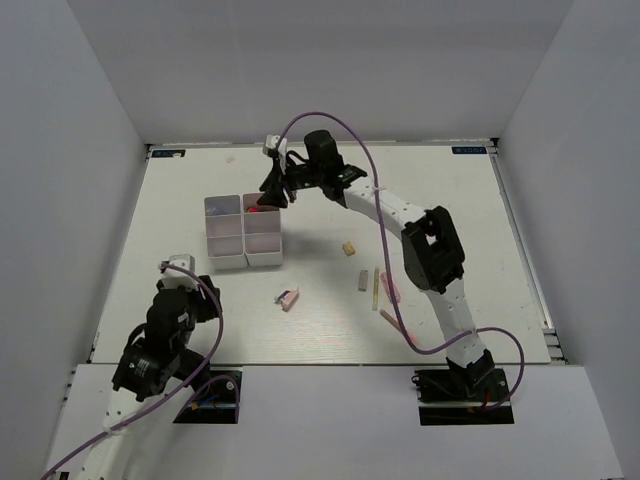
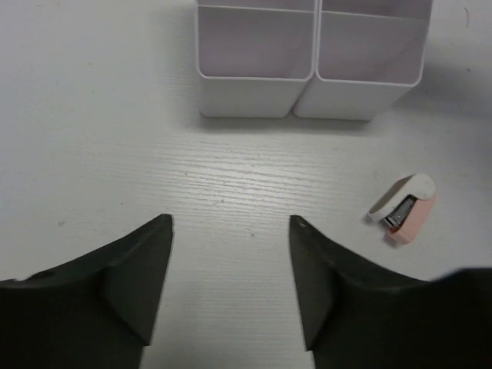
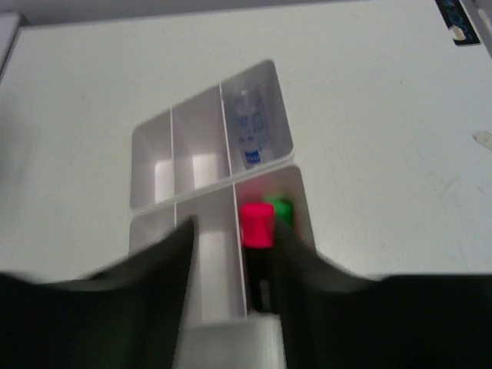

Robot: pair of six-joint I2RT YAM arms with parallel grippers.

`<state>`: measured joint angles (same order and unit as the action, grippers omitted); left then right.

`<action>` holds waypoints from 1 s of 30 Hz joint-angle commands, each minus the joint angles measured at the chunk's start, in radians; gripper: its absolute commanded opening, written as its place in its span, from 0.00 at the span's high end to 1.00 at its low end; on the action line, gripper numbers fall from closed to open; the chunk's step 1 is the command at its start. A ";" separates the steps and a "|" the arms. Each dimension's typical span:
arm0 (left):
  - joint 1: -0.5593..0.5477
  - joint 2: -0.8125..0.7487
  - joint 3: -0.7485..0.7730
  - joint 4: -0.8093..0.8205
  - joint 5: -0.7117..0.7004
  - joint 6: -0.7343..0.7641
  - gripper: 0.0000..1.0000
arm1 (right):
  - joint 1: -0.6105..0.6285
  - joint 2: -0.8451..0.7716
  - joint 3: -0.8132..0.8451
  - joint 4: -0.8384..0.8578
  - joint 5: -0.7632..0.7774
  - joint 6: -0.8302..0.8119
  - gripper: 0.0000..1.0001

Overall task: Sort the stationery into containers
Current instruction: Place the pen in the storage box, then pick up the stapler from the center of the board.

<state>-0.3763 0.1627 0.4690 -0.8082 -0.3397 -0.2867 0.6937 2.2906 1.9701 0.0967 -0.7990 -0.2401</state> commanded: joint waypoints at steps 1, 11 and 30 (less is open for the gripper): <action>0.000 0.050 -0.021 0.055 0.114 0.030 0.33 | -0.011 -0.193 0.027 -0.279 0.013 0.027 0.55; -0.003 0.405 -0.009 0.253 0.588 0.043 0.30 | -0.148 -0.880 -0.824 -0.639 0.190 -0.010 0.11; -0.358 0.980 0.193 0.466 0.377 0.408 0.11 | -0.313 -1.128 -1.117 -0.729 0.179 -0.165 0.18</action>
<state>-0.7235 1.0954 0.6060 -0.3767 0.1165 0.0383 0.3893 1.1576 0.8032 -0.6006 -0.6109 -0.3782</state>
